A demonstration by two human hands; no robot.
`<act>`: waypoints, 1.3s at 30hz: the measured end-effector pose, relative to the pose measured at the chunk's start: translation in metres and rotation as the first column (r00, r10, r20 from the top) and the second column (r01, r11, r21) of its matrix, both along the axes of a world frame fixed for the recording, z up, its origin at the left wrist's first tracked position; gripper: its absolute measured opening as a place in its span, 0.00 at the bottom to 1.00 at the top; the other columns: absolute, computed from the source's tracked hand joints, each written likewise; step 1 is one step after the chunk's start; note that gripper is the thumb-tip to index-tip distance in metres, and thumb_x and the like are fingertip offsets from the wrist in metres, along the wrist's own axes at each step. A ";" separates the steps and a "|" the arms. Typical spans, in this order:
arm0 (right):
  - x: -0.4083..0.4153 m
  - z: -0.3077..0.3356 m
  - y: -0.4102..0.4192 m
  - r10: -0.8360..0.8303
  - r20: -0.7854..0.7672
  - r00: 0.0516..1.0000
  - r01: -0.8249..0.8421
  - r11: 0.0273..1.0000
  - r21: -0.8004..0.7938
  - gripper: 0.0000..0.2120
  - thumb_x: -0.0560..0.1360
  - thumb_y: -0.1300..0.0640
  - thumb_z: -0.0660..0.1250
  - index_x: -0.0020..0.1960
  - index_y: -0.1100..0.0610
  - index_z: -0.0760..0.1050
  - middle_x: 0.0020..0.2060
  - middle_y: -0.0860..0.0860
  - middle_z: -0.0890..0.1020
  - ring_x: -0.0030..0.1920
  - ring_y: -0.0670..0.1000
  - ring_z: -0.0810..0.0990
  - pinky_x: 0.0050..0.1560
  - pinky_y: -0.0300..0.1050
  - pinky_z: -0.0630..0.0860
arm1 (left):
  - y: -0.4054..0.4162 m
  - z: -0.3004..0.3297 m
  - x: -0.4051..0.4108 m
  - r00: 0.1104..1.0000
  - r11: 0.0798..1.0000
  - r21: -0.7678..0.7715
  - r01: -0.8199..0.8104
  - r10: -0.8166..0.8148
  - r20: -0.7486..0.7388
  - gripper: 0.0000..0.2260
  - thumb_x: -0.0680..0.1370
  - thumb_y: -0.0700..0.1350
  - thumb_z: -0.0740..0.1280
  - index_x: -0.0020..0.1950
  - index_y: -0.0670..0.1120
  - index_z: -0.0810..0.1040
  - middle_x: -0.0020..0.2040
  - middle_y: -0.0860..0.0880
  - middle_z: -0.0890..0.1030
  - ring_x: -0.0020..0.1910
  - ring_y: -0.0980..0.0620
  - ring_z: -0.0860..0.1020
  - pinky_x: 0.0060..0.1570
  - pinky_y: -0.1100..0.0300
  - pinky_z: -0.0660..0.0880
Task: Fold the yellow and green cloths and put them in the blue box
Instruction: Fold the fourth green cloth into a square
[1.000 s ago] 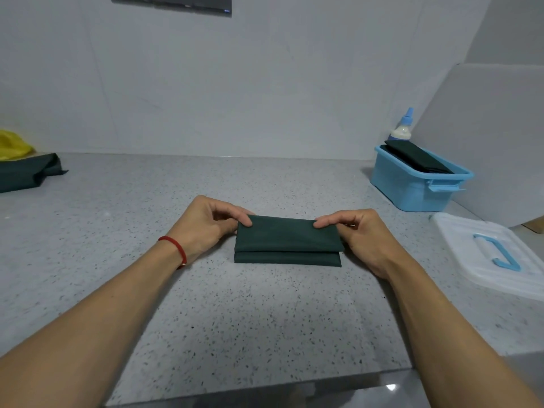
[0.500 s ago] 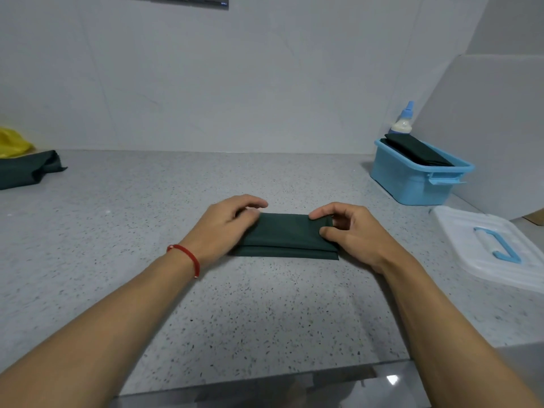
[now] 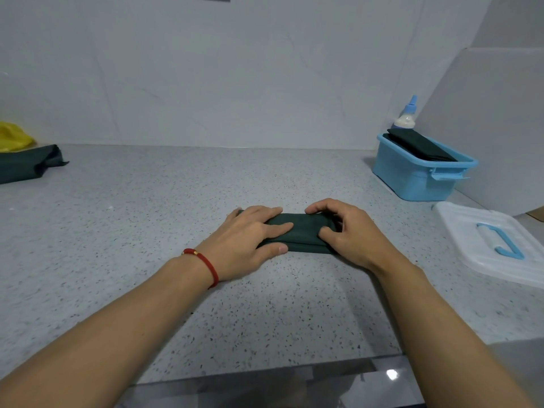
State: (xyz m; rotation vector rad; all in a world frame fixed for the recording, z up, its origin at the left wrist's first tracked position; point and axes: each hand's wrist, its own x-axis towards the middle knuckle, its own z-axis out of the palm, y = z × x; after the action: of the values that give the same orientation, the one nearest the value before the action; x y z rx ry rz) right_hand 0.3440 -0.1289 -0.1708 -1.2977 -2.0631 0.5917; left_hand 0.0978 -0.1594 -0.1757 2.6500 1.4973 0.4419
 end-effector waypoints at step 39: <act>-0.015 0.011 -0.012 0.087 0.660 0.746 0.050 0.981 -0.186 0.30 0.83 0.40 0.47 0.82 0.40 0.41 0.82 0.42 0.41 0.81 0.46 0.35 0.78 0.60 0.32 | -0.030 0.007 0.027 0.980 0.993 -0.068 -0.097 0.107 0.165 0.18 0.82 0.46 0.65 0.38 0.56 0.60 0.42 0.51 0.72 0.38 0.52 0.70 0.52 0.53 0.64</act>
State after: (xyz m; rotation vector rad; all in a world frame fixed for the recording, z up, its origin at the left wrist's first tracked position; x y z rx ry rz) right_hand 0.3290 -0.1412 -0.1596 -1.8004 -2.6432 0.3590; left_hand 0.1251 -0.1894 -0.1689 2.4306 1.5733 0.6018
